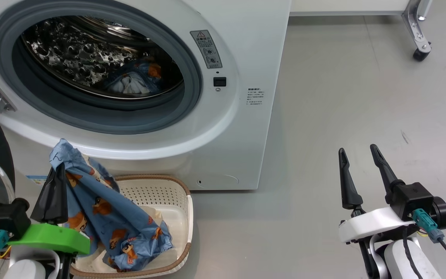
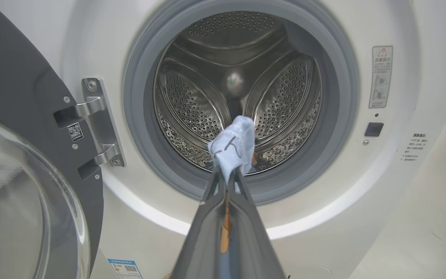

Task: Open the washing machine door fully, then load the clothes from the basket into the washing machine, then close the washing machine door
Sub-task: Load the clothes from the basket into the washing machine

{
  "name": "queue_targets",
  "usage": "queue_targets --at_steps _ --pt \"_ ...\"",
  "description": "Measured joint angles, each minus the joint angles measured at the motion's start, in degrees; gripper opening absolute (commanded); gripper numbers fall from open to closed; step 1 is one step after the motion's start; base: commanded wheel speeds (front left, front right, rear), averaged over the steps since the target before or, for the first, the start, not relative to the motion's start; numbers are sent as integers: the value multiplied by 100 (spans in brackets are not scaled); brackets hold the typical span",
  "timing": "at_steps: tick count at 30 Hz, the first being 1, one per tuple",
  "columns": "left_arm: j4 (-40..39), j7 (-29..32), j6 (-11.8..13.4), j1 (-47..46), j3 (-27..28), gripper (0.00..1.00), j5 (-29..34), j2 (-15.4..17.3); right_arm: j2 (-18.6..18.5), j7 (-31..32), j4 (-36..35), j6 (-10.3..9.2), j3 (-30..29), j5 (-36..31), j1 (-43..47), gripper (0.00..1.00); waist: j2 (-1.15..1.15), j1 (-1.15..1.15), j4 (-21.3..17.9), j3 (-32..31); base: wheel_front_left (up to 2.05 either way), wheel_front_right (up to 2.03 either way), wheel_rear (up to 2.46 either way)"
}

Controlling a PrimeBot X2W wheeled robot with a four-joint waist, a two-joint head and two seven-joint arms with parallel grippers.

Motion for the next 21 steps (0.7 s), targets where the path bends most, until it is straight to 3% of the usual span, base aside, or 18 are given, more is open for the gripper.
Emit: queue_targets --at_steps 14,21 --pt "-86 0 -38 -80 159 0 36 -103 11 0 -163 -15 108 -62 -37 100 0 0 -102 544 0 0 0" --pt "-25 0 -63 -615 174 0 121 -58 32 0 -283 -24 224 -130 -271 100 0 0 -207 945 0 0 0"
